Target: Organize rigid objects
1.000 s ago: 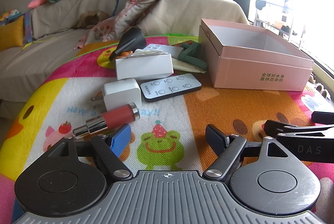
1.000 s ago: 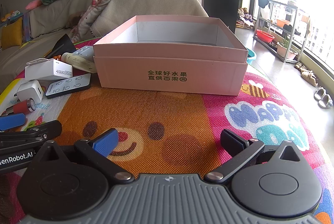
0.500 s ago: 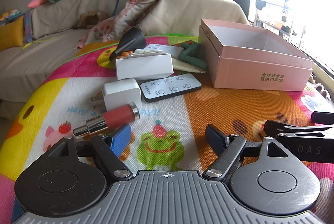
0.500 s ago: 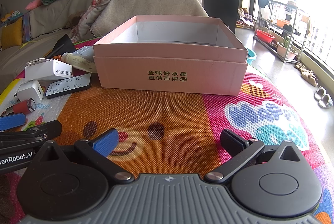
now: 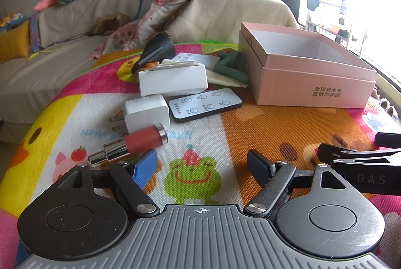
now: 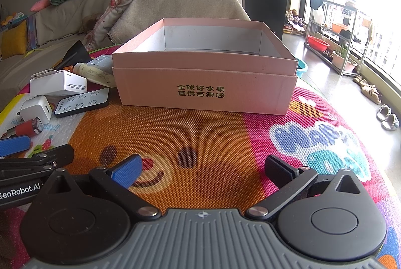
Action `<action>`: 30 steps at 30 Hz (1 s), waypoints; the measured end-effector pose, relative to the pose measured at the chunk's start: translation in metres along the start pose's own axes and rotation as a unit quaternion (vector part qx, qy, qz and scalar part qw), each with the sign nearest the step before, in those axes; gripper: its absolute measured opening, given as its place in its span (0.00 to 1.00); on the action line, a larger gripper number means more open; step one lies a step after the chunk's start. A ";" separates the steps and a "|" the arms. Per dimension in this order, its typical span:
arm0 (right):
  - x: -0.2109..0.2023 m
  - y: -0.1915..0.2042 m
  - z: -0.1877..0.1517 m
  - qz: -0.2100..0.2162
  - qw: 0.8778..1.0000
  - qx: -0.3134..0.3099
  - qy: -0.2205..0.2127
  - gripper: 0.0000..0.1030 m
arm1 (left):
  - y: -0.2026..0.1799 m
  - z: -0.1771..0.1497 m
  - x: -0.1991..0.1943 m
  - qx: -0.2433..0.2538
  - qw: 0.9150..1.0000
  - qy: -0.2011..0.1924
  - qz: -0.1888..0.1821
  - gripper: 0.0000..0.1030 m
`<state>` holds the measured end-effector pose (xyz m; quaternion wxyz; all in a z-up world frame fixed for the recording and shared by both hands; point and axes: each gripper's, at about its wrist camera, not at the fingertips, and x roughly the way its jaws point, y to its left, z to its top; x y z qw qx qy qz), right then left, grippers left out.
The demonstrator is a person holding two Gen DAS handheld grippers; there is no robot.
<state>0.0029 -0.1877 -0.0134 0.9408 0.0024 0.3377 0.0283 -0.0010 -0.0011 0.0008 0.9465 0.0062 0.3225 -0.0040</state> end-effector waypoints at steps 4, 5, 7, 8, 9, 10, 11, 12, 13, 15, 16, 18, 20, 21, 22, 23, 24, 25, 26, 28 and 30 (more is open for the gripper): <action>0.001 -0.001 0.000 0.000 1.000 -0.001 0.000 1.00 | 0.001 0.000 0.001 0.001 1.000 0.000 0.001 0.82; 0.001 -0.001 0.000 0.000 1.000 -0.001 0.000 1.00 | 0.001 0.000 0.001 0.000 1.000 -0.001 0.000 0.81; 0.001 -0.002 0.000 -0.001 1.000 -0.001 0.000 1.00 | 0.000 -0.001 -0.001 0.000 1.000 -0.001 0.000 0.81; 0.001 -0.001 0.000 0.000 1.000 -0.001 0.000 1.00 | 0.000 0.000 0.001 0.000 1.000 -0.001 0.000 0.81; 0.001 -0.001 0.000 -0.001 1.000 -0.001 0.000 1.00 | 0.000 0.000 0.001 0.000 1.000 -0.001 0.000 0.81; 0.001 -0.001 0.000 -0.001 1.000 -0.001 0.000 1.00 | 0.000 0.000 0.001 0.000 1.000 -0.001 -0.001 0.81; 0.001 -0.001 -0.001 0.000 1.000 0.000 0.000 1.00 | 0.001 0.000 0.001 -0.001 1.000 -0.001 -0.003 0.80; 0.001 -0.002 0.000 0.002 1.000 0.002 0.000 1.00 | 0.003 0.001 0.001 -0.003 1.000 -0.001 -0.005 0.80; 0.001 -0.004 0.000 0.004 1.000 0.001 0.000 1.00 | 0.003 0.000 -0.001 -0.005 1.000 -0.002 -0.008 0.80; 0.002 -0.003 0.003 0.009 1.000 -0.006 0.004 1.00 | 0.006 0.000 -0.002 -0.009 1.000 -0.004 -0.018 0.79; 0.003 -0.004 0.005 0.014 1.000 -0.012 0.011 1.00 | 0.008 0.000 -0.004 -0.007 1.000 -0.005 -0.028 0.78; 0.006 -0.007 0.013 0.028 0.999 -0.022 0.030 1.00 | 0.012 -0.002 -0.011 -0.001 0.999 -0.010 -0.045 0.74; 0.009 -0.008 0.018 0.038 0.998 -0.036 0.042 1.00 | 0.020 -0.003 -0.024 0.006 0.998 -0.025 -0.055 0.74; 0.009 -0.009 0.018 0.043 0.997 -0.041 0.042 1.00 | 0.026 -0.001 -0.032 0.011 0.998 -0.040 -0.055 0.74; 0.010 -0.009 0.019 0.047 0.997 -0.045 0.043 1.00 | 0.032 0.002 -0.038 0.015 0.997 -0.056 -0.051 0.74; 0.011 -0.009 0.020 0.050 0.997 -0.048 0.046 1.00 | 0.041 0.006 -0.043 0.015 0.997 -0.069 -0.044 0.71; 0.012 -0.009 0.021 0.052 0.996 -0.049 0.047 1.00 | 0.049 0.012 -0.045 0.015 0.996 -0.075 -0.037 0.68; 0.013 -0.009 0.022 0.054 0.996 -0.050 0.048 1.00 | 0.057 0.019 -0.043 0.016 0.997 -0.074 -0.033 0.66; 0.013 -0.010 0.022 0.056 0.996 -0.054 0.049 1.00 | 0.065 0.024 -0.039 0.016 0.997 -0.066 -0.033 0.64; 0.015 -0.011 0.023 0.063 0.995 -0.059 0.051 1.00 | 0.081 0.035 -0.026 0.009 0.998 -0.043 -0.054 0.64; 0.015 -0.012 0.023 0.067 0.995 -0.060 0.049 1.00 | 0.090 0.042 -0.011 0.007 0.996 -0.019 -0.083 0.64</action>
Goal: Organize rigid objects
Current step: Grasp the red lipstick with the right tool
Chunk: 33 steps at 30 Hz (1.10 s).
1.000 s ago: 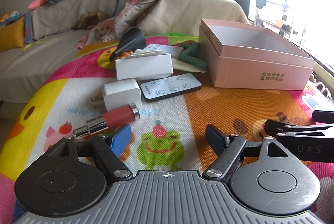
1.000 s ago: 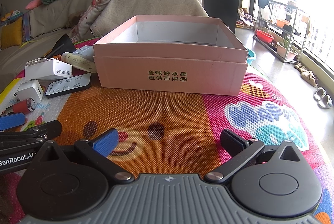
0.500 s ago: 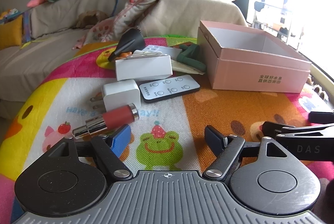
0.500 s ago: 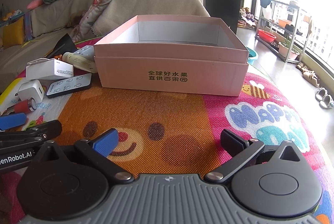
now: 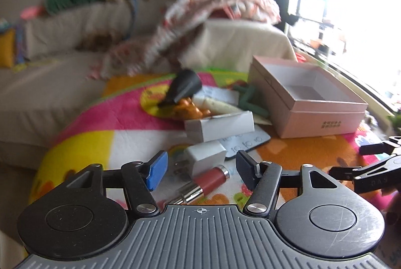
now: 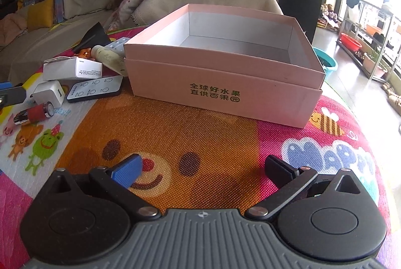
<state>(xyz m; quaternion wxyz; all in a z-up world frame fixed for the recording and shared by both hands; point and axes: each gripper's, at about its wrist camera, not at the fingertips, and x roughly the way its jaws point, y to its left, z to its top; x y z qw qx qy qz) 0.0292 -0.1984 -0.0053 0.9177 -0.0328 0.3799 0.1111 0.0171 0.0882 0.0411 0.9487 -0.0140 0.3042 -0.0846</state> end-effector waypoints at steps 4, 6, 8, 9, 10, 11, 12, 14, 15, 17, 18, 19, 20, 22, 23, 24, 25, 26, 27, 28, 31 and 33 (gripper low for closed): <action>-0.001 0.000 -0.002 0.002 1.000 -0.001 -0.005 1.00 | 0.001 0.006 0.030 0.035 0.999 0.028 -0.007 0.64; -0.001 0.000 -0.002 0.001 1.000 -0.001 -0.004 1.00 | 0.003 0.006 0.042 0.036 0.998 0.045 -0.003 0.64; -0.001 0.000 -0.001 0.000 1.000 -0.002 -0.003 1.00 | 0.006 0.003 0.050 0.031 0.998 0.054 -0.011 0.64; -0.001 0.000 -0.001 0.000 1.000 -0.003 -0.002 1.00 | 0.007 0.002 0.052 0.031 0.998 0.056 -0.015 0.62; 0.000 0.000 0.000 0.000 1.000 -0.004 -0.001 1.00 | 0.006 0.001 0.054 0.035 0.998 0.055 -0.019 0.59; 0.000 0.001 0.000 0.000 1.000 -0.006 0.000 1.00 | 0.005 0.000 0.054 0.040 0.998 0.050 -0.027 0.50; 0.000 0.001 0.001 0.002 1.000 -0.008 0.002 1.00 | 0.004 -0.001 0.053 0.045 0.997 0.046 -0.033 0.47; 0.001 0.001 0.001 0.005 1.000 -0.009 0.000 1.00 | 0.003 -0.002 0.051 0.048 0.997 0.042 -0.037 0.45; 0.001 0.000 0.001 0.006 1.000 -0.005 -0.003 1.00 | 0.005 -0.003 0.049 0.043 0.997 0.041 -0.042 0.39; 0.000 0.001 0.001 0.004 1.000 0.001 -0.007 1.00 | 0.011 -0.004 0.042 0.022 0.998 0.035 -0.056 0.23; 0.000 0.002 0.002 0.003 1.000 0.002 -0.010 1.00 | 0.016 -0.005 0.036 0.011 0.998 0.028 -0.059 0.23; -0.002 0.003 0.004 0.000 1.000 0.001 -0.020 1.00 | 0.020 -0.005 0.030 0.003 0.998 0.021 -0.060 0.23; -0.006 0.006 0.005 -0.003 0.999 -0.001 -0.040 1.00 | 0.024 -0.006 0.023 -0.002 0.998 0.014 -0.059 0.23; -0.015 0.020 0.009 0.005 0.997 -0.025 -0.079 1.00 | 0.032 -0.006 0.011 -0.014 0.998 0.001 -0.056 0.23; -0.018 0.031 0.012 0.024 0.995 -0.052 -0.085 1.00 | 0.038 -0.007 0.006 -0.024 0.998 -0.004 -0.057 0.23; -0.021 0.043 0.015 0.049 0.992 -0.079 -0.085 1.00 | 0.043 -0.007 0.001 -0.033 0.998 -0.006 -0.058 0.23; -0.023 0.058 0.017 0.076 0.988 -0.107 -0.084 1.00 | 0.048 -0.007 -0.004 -0.040 0.997 -0.009 -0.059 0.23; -0.025 0.073 0.016 0.097 0.983 -0.133 -0.084 1.00 | 0.051 -0.009 -0.008 -0.044 0.997 -0.012 -0.058 0.23; -0.027 0.089 0.015 0.112 0.978 -0.155 -0.087 1.00 | 0.055 -0.010 -0.012 -0.049 0.997 -0.013 -0.057 0.23; -0.029 0.104 0.012 0.123 0.974 -0.171 -0.089 0.99 | 0.058 -0.012 -0.016 -0.053 0.997 -0.013 -0.056 0.23; -0.041 0.143 -0.001 0.155 0.963 -0.201 -0.085 0.99 | 0.061 -0.023 -0.024 -0.070 0.996 -0.009 -0.062 0.23; -0.050 0.155 -0.011 0.172 0.959 -0.209 -0.079 0.99 | 0.062 -0.030 -0.031 -0.079 0.995 -0.009 -0.066 0.23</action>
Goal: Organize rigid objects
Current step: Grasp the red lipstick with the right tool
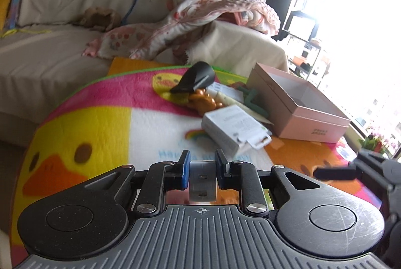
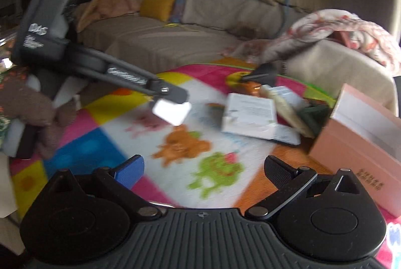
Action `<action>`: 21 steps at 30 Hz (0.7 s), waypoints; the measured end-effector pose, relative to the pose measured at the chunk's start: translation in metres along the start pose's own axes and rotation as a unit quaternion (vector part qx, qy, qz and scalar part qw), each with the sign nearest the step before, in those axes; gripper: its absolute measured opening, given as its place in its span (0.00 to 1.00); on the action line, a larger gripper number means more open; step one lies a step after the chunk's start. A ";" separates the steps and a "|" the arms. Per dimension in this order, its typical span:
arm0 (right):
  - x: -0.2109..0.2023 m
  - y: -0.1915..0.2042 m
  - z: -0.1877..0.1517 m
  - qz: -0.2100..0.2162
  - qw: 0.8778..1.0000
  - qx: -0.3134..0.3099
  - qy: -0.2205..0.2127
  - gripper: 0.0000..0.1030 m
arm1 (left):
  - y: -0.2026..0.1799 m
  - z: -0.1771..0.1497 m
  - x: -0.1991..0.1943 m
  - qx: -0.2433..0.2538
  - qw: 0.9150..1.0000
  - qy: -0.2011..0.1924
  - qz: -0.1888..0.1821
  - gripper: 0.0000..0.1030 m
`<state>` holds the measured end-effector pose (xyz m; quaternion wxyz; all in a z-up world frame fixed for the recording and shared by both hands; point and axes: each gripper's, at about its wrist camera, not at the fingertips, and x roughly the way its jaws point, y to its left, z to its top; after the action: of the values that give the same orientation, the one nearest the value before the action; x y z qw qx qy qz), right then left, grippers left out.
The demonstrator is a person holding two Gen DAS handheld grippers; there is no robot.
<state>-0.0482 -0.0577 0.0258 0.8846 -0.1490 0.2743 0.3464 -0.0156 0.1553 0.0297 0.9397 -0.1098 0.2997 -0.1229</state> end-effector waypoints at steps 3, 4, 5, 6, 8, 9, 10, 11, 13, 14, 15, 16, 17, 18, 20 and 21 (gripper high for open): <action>-0.007 0.020 -0.010 0.016 1.000 0.000 0.020 0.99 | 0.002 -0.009 -0.010 -0.025 1.000 0.000 -0.009 0.23; -0.008 0.025 -0.014 0.015 0.999 -0.005 0.031 0.99 | 0.002 -0.012 -0.013 -0.031 0.999 0.001 -0.013 0.23; -0.010 0.027 -0.021 0.015 0.999 -0.009 0.047 0.99 | 0.001 -0.015 -0.015 -0.033 0.999 0.001 -0.016 0.23; -0.010 0.028 -0.026 0.014 0.998 -0.010 0.065 0.99 | -0.001 -0.018 -0.018 -0.032 0.999 0.001 -0.019 0.23; -0.014 0.021 -0.032 0.013 0.997 0.015 0.076 0.99 | -0.006 -0.022 -0.020 -0.030 0.999 0.001 -0.022 0.23; -0.015 0.017 -0.034 0.009 0.996 0.026 0.081 0.99 | -0.008 -0.023 -0.020 -0.030 0.999 0.002 -0.025 0.23; -0.017 0.014 -0.037 0.007 0.996 0.035 0.081 0.99 | -0.010 -0.023 -0.020 -0.032 0.999 0.002 -0.028 0.23; -0.022 0.009 -0.042 0.008 0.996 0.043 0.081 0.99 | -0.011 -0.024 -0.020 -0.032 0.999 0.001 -0.030 0.23; -0.026 0.002 -0.048 0.017 0.995 0.051 0.080 0.97 | -0.014 -0.024 -0.020 -0.031 0.999 0.001 -0.031 0.23; -0.030 -0.001 -0.051 0.019 0.996 0.051 0.077 0.96 | -0.016 -0.023 -0.020 -0.030 0.999 0.002 -0.031 0.23; -0.032 -0.003 -0.053 0.018 0.996 0.049 0.077 0.95 | -0.017 -0.023 -0.020 -0.030 0.999 0.002 -0.031 0.23; -0.035 -0.005 -0.054 0.019 0.996 0.049 0.075 0.94 | -0.018 -0.023 -0.020 -0.031 0.999 0.002 -0.030 0.23; -0.035 -0.007 -0.055 0.020 0.996 0.050 0.074 0.92 | -0.020 -0.022 -0.021 -0.034 0.999 0.001 -0.030 0.23; -0.036 -0.008 -0.055 0.020 0.996 0.050 0.073 0.91 | -0.022 -0.022 -0.022 -0.035 0.999 0.000 -0.032 0.23; -0.037 -0.008 -0.056 0.020 0.996 0.049 0.069 0.91 | -0.025 -0.021 -0.023 -0.037 0.999 -0.002 -0.034 0.23; -0.035 -0.008 -0.056 0.020 0.997 0.048 0.065 0.91 | -0.028 -0.021 -0.024 -0.036 0.999 -0.002 -0.033 0.23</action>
<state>-0.0856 -0.1075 0.0021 0.8643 -0.1230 0.3502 0.3396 -0.0515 0.1333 0.0334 0.9310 -0.1538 0.2986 -0.1432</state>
